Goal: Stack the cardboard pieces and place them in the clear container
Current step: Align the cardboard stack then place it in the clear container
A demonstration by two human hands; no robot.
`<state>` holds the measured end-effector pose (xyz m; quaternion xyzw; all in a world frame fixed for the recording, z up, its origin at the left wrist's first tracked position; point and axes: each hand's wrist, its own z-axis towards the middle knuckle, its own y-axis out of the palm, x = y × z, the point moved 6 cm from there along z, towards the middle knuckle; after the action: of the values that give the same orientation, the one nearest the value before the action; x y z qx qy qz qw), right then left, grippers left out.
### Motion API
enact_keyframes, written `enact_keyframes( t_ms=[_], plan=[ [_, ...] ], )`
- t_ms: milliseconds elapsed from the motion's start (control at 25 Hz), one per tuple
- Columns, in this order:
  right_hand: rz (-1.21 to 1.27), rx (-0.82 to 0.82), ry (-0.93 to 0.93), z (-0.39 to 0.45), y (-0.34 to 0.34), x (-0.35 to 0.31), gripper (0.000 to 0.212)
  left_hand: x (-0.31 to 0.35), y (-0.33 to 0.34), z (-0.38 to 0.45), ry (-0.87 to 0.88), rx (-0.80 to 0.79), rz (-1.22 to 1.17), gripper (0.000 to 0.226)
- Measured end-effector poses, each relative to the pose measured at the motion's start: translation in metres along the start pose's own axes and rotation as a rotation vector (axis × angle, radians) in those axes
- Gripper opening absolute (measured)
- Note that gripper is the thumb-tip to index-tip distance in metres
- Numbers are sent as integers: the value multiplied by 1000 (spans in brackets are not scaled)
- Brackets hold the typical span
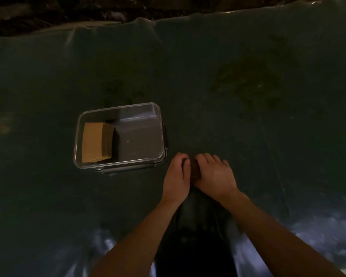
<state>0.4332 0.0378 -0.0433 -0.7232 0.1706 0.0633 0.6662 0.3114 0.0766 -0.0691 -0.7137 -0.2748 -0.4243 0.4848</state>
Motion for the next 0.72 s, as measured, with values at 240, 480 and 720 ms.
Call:
enact_keyframes(
  t_ms=[240,480,720],
  plan=[
    [752,112,494,-42,24,32,66,2,11,-1,-57,54,-132,16],
    [823,176,522,-28,20,26,59,8,5,-3,-72,174,-215,15],
    [745,78,458,-20,15,26,60,7,1,2,-18,184,2,12]
  ],
)
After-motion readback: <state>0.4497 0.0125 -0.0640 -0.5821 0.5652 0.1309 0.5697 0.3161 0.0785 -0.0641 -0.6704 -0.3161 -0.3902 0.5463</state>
